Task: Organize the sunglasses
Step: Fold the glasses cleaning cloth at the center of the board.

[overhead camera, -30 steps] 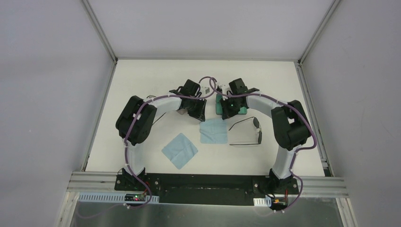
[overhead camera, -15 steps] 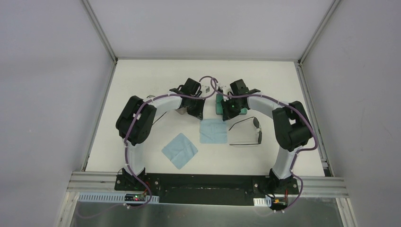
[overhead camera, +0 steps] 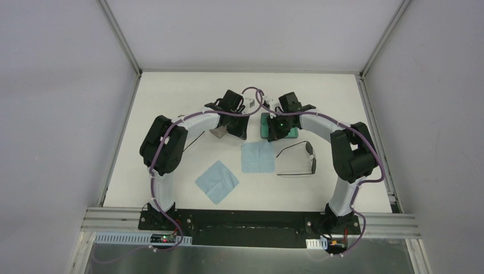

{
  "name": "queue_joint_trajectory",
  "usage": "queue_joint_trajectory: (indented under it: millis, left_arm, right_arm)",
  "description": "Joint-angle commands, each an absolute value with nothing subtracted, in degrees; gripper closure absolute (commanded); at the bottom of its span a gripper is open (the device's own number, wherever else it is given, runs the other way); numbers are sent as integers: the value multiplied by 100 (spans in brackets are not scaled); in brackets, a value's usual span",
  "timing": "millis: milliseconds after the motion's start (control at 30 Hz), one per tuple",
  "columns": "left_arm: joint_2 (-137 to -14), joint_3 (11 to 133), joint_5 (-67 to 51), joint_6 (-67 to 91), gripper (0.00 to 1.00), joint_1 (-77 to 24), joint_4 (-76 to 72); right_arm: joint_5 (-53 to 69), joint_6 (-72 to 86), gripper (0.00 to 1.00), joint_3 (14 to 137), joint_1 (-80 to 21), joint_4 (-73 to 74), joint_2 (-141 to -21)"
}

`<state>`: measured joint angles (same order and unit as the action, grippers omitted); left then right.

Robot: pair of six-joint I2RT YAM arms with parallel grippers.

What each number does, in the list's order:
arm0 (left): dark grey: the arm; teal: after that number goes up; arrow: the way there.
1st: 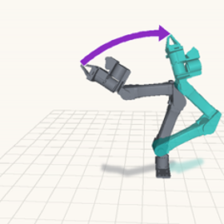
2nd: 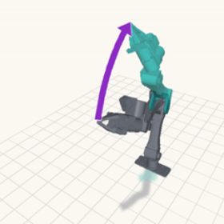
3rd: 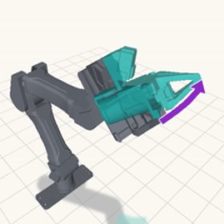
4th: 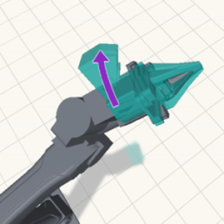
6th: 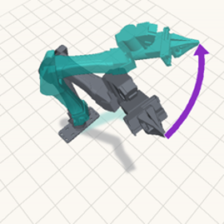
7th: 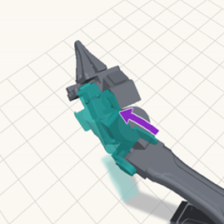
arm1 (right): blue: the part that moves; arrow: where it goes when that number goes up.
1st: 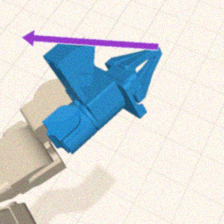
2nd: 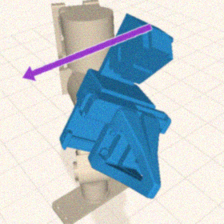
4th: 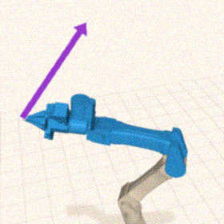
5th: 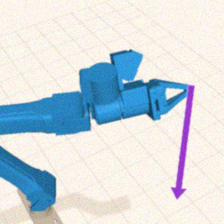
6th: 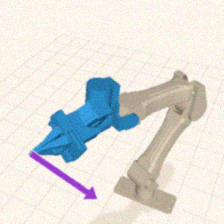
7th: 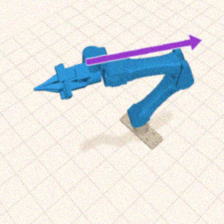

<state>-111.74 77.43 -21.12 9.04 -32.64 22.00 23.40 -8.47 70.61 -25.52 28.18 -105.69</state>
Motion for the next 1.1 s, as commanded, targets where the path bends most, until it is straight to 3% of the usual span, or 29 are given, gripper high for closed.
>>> queue_joint_trajectory:
  millis: [0, 367, 733, 1067]
  left_arm:
    - [-11052, 7745, -1757, 749, 85, -3296, 2211]
    - [-11177, 7571, -1537, 660, 77, -3525, 2240]
    - [-11312, 7691, -762, 709, 81, -3605, 2355]
    - [-11143, 7828, -928, 681, 78, -3606, 2371]
  right_arm:
    - [2397, -932, 100, 7170, -2532, 2795, -10359]
    - [2435, -914, 100, 7169, -2514, 2786, -10431]
    - [2435, -905, 100, 7077, -2513, 2795, -10355]
    - [2452, -906, 100, 7075, -2505, 2782, -10353]
